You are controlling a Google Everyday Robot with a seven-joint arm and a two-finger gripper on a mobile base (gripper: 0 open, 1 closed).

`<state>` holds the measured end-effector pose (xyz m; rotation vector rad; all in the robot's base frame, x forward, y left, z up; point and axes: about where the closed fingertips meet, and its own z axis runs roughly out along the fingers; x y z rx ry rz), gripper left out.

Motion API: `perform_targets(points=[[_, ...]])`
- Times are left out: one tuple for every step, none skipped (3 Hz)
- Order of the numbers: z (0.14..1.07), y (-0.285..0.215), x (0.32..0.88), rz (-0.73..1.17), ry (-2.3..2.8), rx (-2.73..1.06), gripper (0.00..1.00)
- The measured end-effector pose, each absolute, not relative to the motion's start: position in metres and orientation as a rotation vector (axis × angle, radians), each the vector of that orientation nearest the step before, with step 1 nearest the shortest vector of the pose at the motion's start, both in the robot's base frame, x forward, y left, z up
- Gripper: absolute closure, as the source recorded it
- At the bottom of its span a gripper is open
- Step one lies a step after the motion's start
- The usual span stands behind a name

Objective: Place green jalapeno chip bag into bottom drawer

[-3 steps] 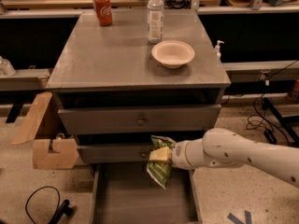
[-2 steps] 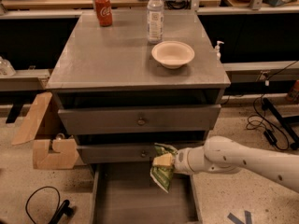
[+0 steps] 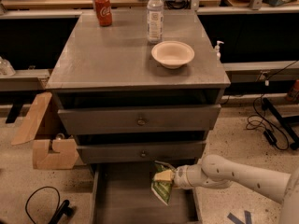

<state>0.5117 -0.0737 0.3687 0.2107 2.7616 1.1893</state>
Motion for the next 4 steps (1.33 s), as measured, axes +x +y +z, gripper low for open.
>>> perform_targets(points=[[0.314,-0.074,0.501,1.217,2.822,0.272,1.00],[0.292,-0.075,0.498,1.222,2.849,0.299,1.00],[0.290,-0.073,0.497,1.226,2.852,0.298,0.77],[0.289,-0.071,0.496,1.229,2.854,0.296,0.54]])
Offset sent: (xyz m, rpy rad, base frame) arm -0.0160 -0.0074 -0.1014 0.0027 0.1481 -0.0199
